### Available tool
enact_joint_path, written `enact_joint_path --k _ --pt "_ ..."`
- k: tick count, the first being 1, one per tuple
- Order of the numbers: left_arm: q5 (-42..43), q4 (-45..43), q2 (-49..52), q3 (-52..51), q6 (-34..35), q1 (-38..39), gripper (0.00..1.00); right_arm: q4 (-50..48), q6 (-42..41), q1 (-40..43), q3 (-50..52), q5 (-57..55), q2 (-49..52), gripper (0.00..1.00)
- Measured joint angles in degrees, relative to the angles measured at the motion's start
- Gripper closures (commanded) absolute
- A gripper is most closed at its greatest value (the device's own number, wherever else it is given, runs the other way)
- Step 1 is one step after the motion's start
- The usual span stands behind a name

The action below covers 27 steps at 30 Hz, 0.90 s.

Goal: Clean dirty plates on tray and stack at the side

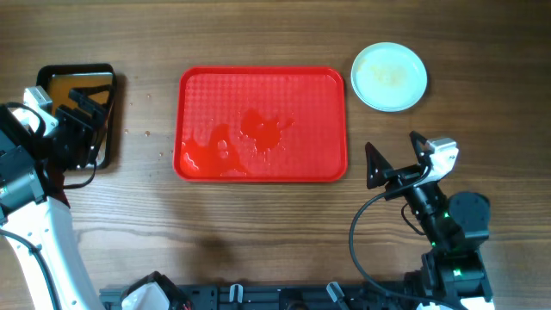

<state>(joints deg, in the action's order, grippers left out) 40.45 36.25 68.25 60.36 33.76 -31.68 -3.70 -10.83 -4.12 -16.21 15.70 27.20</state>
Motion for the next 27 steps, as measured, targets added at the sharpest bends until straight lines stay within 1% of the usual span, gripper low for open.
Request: enact_joint_path --k 4,9,13,15,17,18,23,27 --pt "0.0 0.0 0.0 0.0 0.0 0.0 0.0 -0.6 0.0 0.0 2.3 0.0 -5.5 0.0" --pt "0.0 -0.1 0.0 0.0 0.0 0.0 0.0 -2.5 0.0 0.0 12.7 0.0 -18.2 0.0" --pt "0.0 0.0 0.0 0.0 0.0 0.0 0.0 -1.6 0.0 0.6 15.8 -1.7 -24.7 0.0" --pt "0.0 0.0 0.0 0.0 0.0 0.0 0.0 -1.3 0.0 1.0 15.8 -3.1 -25.9 0.0" --pt "0.0 0.0 0.0 0.0 0.0 0.0 0.0 3.0 0.0 1.7 15.8 -7.1 -26.3 0.0" --pt "0.0 0.0 0.0 0.0 0.0 0.0 0.0 3.7 0.1 2.2 15.8 -8.2 -26.3 0.0" --pt "0.0 0.0 0.0 0.0 0.0 0.0 0.0 3.7 3.5 4.6 15.8 -11.2 -26.3 0.0" --pt "0.0 0.0 0.0 0.0 0.0 0.0 0.0 3.7 11.9 4.6 15.8 -11.3 -26.3 0.0"
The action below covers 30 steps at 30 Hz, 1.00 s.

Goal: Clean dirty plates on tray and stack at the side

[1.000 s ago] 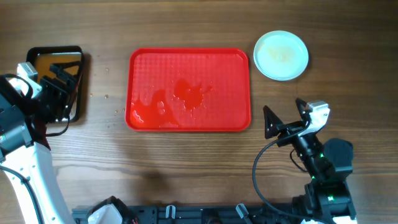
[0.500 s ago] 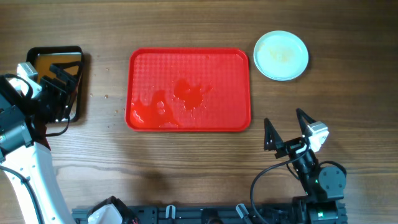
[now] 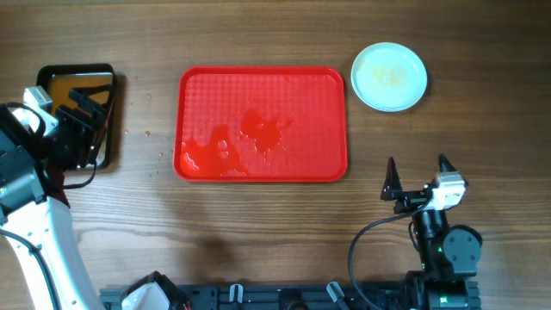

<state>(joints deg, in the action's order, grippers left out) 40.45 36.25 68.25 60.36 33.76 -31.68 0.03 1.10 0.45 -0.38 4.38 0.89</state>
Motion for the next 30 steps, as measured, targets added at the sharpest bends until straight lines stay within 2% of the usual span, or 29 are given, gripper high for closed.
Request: enact_joint_path --k 18,21,23,25,28,30 --pt "0.0 0.0 0.0 0.0 0.0 0.0 0.0 0.0 2.1 0.0 0.0 0.0 0.0 0.0" --pt "-0.6 4.2 0.0 0.0 -0.4 0.0 0.0 0.0 2.1 0.0 0.0 0.0 0.0 0.0" --pt "-2.1 7.8 -0.1 0.1 -3.7 0.9 0.0 0.0 2.1 0.0 0.0 0.0 0.0 0.0" --pt "-5.6 10.7 -1.6 -0.3 -11.5 6.2 0.0 0.0 2.1 0.0 0.0 0.0 0.0 0.0" --pt "-11.5 9.3 -8.1 -3.9 -18.7 14.1 0.0 0.0 2.1 0.0 0.0 0.0 0.0 0.0" --pt "-14.7 4.3 -15.3 -10.0 -21.3 18.4 0.0 0.0 2.1 0.0 0.0 0.0 0.0 0.0"
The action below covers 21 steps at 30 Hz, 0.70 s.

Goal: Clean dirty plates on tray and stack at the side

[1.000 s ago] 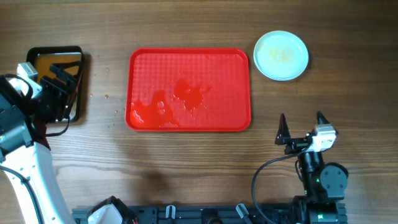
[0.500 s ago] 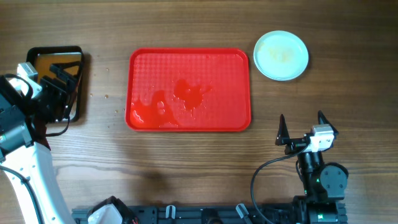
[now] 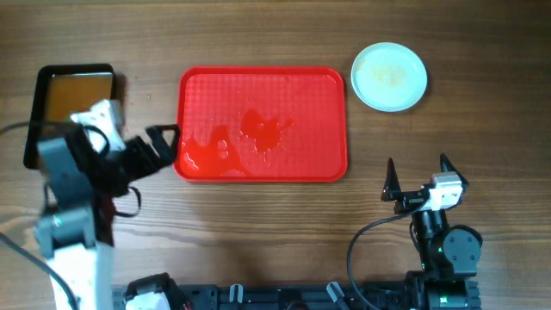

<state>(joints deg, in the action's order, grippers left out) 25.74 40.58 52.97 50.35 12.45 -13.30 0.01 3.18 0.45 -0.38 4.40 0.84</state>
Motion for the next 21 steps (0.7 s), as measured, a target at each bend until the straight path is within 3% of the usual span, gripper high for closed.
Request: enact_joint_path --k 6,12,16,21 --pt "-2.5 -17.8 -17.9 -23.5 -1.9 4.2 0.0 0.0 0.2 0.0 0.0 0.0 -0.1 0.0" --pt "-2.8 -28.0 -34.6 -42.2 -2.3 4.3 0.0 0.0 0.2 0.0 0.0 0.0 -0.1 0.0" --pt "-2.8 -32.1 -42.0 -46.6 -2.3 4.3 0.0 0.0 0.2 0.0 0.0 0.0 -0.1 0.0" --pt "-4.0 -37.8 -43.6 -49.1 -2.3 4.9 0.0 0.0 0.2 0.0 0.0 0.0 -0.1 0.0"
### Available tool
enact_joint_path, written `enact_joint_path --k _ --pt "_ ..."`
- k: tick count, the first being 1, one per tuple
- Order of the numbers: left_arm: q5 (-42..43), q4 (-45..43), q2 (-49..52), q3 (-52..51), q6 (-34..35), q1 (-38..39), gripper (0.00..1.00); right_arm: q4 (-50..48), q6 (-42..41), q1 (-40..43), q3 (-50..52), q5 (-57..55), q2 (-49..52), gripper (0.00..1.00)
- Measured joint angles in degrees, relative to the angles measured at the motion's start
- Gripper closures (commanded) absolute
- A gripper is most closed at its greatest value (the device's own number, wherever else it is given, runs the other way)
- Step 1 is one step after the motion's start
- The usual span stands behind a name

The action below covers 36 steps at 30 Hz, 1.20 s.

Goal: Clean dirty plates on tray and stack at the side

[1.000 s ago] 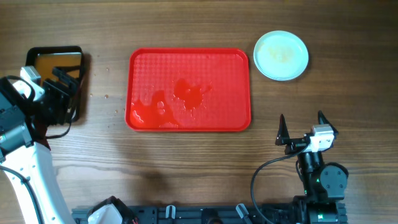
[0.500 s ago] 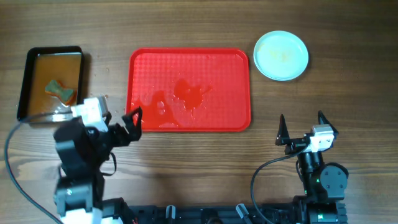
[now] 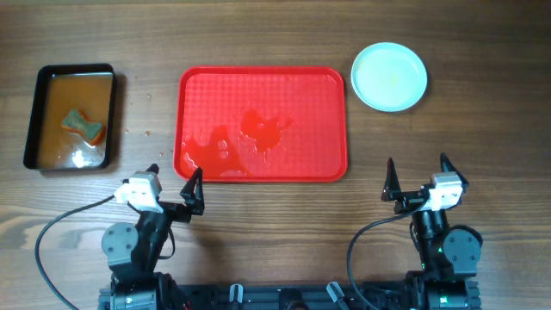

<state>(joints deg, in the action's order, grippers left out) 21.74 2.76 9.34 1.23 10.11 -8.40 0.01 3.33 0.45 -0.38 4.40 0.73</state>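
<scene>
A round pale plate [image 3: 390, 77] lies on the table beyond the red tray's [image 3: 327, 86] far right corner, off the tray. The tray carries only wet smears near its middle and front left. My left gripper [image 3: 175, 177] stands open, with nothing between its fingers, just off the tray's front left corner. Off the front right corner, low over the table, my right gripper [image 3: 417, 170] is open as well and holds nothing.
A black basin [image 3: 34, 116] of brownish water sits at the far left with a sponge [image 3: 83, 126] lying in it. Small crumbs or drops dot the wood between basin and tray.
My left arm has moved from between the basin and the tray's left edge to the table's front. The basin is uncovered and the sponge shows in it. The right arm has not moved.
First my left gripper hung over the basin and my right gripper stood open by the tray's right front corner. Then the right arm was drawn back to the front. Then the left gripper was beside the tray's left edge, and now both arms sit at the front.
</scene>
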Motion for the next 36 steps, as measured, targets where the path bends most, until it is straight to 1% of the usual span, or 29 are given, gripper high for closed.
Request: enact_joint_path --k 2,5,9,12,15,18,29,36 --pt "-2.3 0.0 -0.4 -0.4 0.0 1.3 0.0 0.0 0.0 0.0 0.0 0.0 0.0 0.0" --pt "-7.0 0.4 -3.9 -0.4 0.0 4.3 0.0 0.0 0.0 0.0 0.0 0.0 0.0 0.0" --pt "-9.7 0.6 -8.5 -0.4 0.0 5.0 0.0 0.0 0.0 0.0 0.0 0.0 0.0 0.0" --pt "-10.9 0.7 -8.5 -0.4 0.0 5.8 0.0 0.0 0.0 0.0 0.0 0.0 0.0 0.0" --pt "-15.9 1.1 -8.5 -0.4 0.0 7.9 0.0 0.0 0.0 0.0 0.0 0.0 0.0 0.0" --pt "-19.7 1.5 -8.5 -0.4 -0.4 8.5 0.0 0.0 0.0 0.0 0.0 0.0 0.0 0.0" --pt "-20.6 1.5 -8.5 -0.4 -8.6 8.5 0.0 0.0 0.0 0.0 0.0 0.0 0.0 0.0" --pt "-20.6 1.5 -8.5 -0.4 -10.1 8.5 0.0 0.0 0.0 0.0 0.0 0.0 0.0 0.0"
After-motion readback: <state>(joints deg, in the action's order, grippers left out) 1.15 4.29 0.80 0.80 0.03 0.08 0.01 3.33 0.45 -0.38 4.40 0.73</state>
